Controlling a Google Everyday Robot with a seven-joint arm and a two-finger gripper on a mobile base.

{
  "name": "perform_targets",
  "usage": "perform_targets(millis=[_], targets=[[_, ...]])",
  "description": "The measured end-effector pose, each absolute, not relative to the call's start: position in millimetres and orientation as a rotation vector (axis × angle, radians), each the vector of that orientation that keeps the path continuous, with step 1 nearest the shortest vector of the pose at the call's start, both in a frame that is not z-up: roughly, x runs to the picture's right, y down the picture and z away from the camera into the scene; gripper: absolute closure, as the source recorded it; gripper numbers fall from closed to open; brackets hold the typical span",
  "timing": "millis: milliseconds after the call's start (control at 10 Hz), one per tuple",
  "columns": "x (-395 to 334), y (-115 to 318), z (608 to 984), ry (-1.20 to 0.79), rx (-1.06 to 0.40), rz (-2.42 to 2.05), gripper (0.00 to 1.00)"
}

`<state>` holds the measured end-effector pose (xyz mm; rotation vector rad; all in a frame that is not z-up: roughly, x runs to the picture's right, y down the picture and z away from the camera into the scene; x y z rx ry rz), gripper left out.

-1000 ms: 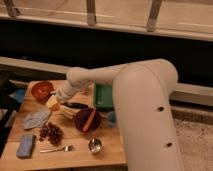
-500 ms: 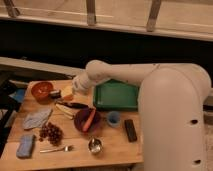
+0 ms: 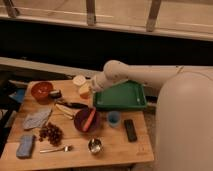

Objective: Place apple in tray

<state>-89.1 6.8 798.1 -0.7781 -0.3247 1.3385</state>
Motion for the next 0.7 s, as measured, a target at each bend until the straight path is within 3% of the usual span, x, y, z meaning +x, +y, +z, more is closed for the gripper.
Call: perform_targets(millis=[700], targets=[[-81.3, -2.0, 799.1, -0.338, -0.743, 1.378, 1.0]])
